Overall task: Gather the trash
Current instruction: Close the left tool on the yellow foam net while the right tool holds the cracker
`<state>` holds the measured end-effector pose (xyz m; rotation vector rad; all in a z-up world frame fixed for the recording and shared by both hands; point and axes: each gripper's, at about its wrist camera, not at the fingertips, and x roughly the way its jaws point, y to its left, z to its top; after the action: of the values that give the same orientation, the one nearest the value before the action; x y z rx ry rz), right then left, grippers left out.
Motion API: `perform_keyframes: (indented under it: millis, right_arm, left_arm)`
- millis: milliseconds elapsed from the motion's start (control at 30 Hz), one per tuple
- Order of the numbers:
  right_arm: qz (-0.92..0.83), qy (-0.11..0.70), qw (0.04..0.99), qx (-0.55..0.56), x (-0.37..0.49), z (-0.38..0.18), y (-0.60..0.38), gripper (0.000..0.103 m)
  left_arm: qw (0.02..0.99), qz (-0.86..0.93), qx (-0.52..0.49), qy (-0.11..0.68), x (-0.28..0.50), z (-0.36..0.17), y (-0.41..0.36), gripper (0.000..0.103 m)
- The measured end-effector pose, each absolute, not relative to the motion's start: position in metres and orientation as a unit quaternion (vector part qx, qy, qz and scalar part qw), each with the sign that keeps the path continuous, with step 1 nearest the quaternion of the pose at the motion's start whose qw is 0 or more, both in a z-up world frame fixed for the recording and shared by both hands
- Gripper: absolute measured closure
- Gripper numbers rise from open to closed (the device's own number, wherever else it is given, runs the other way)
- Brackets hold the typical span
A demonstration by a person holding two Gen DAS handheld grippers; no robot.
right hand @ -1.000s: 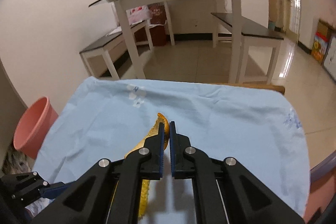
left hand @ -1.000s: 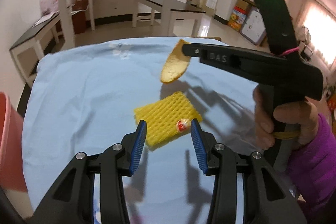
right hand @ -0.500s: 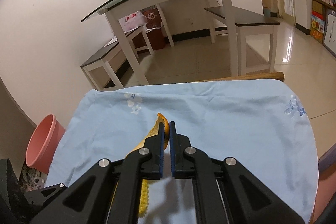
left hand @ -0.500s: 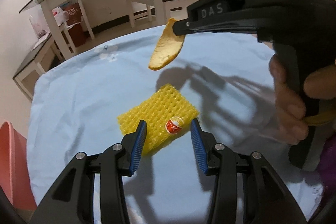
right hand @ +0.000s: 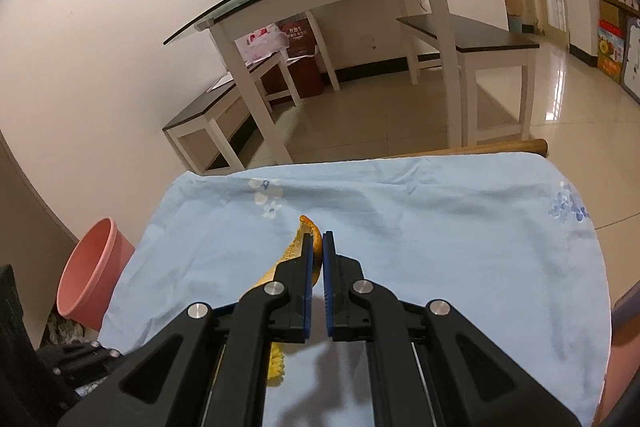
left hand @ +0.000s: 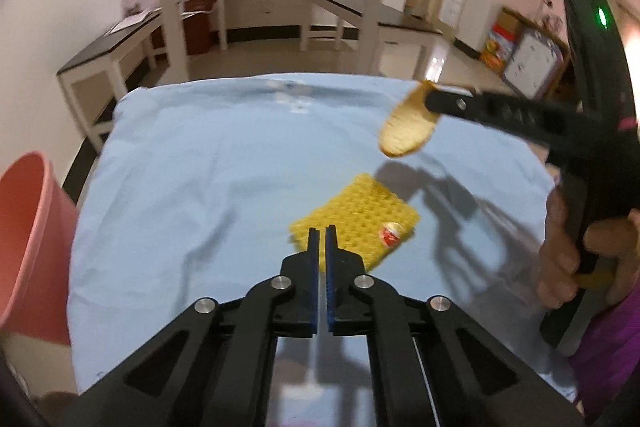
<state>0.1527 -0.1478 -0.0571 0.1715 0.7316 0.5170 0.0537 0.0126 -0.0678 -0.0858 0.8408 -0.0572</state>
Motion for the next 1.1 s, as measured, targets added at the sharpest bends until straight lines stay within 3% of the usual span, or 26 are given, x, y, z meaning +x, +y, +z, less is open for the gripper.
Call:
perform_keyframes:
  millis: [133,167,200,300,733,800,833,867,900,1100]
  right_arm:
    - [0.247,0.351,0.899,0.089,0.153,-0.057,-0.150,0.099]
    - [0.246,0.351,0.899,0.091,0.153,-0.057,-0.150,0.099]
    - [0.245,0.351,0.899,0.093,0.153,-0.057,-0.151,0.099]
    - [0.246,0.350,0.899,0.097,0.153,-0.056,-0.153,0.099]
    - [0.253,0.347,0.897,0.104,0.152,-0.054,-0.157,0.099]
    - [0.254,0.346,0.897,0.102,0.152,-0.053,-0.156,0.099]
    - [0.255,0.346,0.897,0.101,0.152,-0.053,-0.156,0.099]
    - [0.255,0.346,0.897,0.100,0.151,-0.053,-0.155,0.099]
    - [0.255,0.346,0.897,0.100,0.151,-0.053,-0.156,0.099]
    - [0.258,0.343,0.898,0.096,0.150,-0.052,-0.154,0.099]
  left_arm:
    - [0.911,-0.030,-0.067,0.406,0.050,-0.061,0.021,0.098]
    - [0.912,-0.030,-0.057,0.406,0.052,-0.059,0.018,0.084]
    - [0.913,-0.031,-0.050,0.404,0.055,-0.058,0.017,0.063]
    - [0.914,-0.038,-0.037,0.401,0.060,-0.062,0.007,0.055]
    - [0.902,-0.021,-0.007,0.430,0.079,-0.091,-0.011,0.056]
    - [0.903,-0.025,-0.003,0.429,0.076,-0.089,-0.013,0.075]
    - [0.904,-0.023,-0.002,0.427,0.074,-0.088,-0.014,0.078]
    - [0.905,-0.021,-0.003,0.425,0.072,-0.087,-0.014,0.091]
    - [0.905,-0.026,-0.009,0.425,0.070,-0.086,-0.014,0.095]
    - [0.913,-0.020,-0.029,0.406,0.055,-0.069,-0.003,0.098]
